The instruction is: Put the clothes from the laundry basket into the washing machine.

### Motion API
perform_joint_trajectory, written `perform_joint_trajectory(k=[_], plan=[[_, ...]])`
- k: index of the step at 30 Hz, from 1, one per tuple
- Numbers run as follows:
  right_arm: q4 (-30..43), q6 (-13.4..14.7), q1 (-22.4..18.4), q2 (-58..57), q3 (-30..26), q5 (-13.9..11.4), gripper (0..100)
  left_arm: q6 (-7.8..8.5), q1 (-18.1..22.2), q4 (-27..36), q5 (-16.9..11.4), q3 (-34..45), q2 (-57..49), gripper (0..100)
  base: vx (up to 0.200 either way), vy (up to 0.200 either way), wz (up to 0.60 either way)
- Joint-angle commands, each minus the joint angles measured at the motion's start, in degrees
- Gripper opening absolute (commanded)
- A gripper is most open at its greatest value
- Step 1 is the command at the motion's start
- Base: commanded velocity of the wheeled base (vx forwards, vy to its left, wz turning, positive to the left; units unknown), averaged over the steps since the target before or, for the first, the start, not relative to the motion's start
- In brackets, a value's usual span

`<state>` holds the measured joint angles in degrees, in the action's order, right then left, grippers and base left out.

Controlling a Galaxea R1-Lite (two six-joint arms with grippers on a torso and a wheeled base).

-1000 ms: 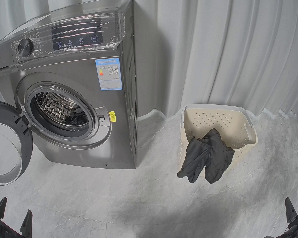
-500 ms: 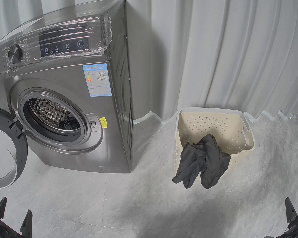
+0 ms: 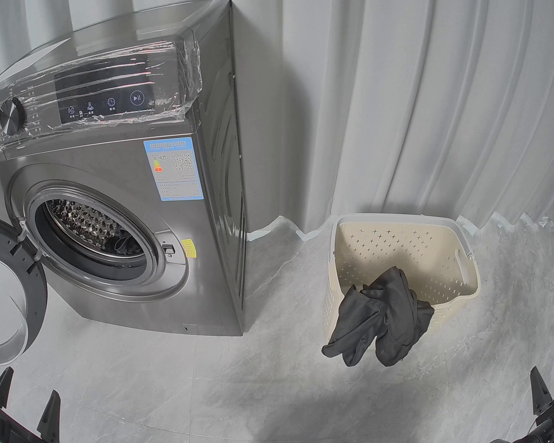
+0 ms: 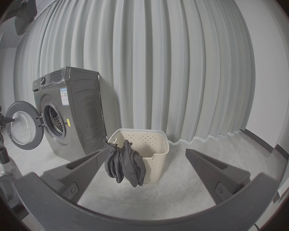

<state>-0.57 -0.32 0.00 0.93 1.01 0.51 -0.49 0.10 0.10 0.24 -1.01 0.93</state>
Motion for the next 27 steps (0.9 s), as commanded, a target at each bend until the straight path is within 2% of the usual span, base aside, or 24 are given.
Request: perform_joint_trajectory(k=[1,22,27], plan=[[-0.04,-0.03,0.0,-0.93,-1.01,0.02,100,-0.04,-0.01,-0.01,0.02,0.92,-0.93,100,0.0,-0.2,0.0],[-0.04,-0.03,0.0,-0.93,-1.01,-0.07,100,0.22,-0.01,-0.01,0.11,1.01,-0.93,100,0.0,-0.2,0.0],[-0.13,0.05,-0.09,-0.93,-1.01,-0.51,100,0.31,-0.01,-0.01,0.02,1.01,-0.93,100,0.0,0.0,0.0]])
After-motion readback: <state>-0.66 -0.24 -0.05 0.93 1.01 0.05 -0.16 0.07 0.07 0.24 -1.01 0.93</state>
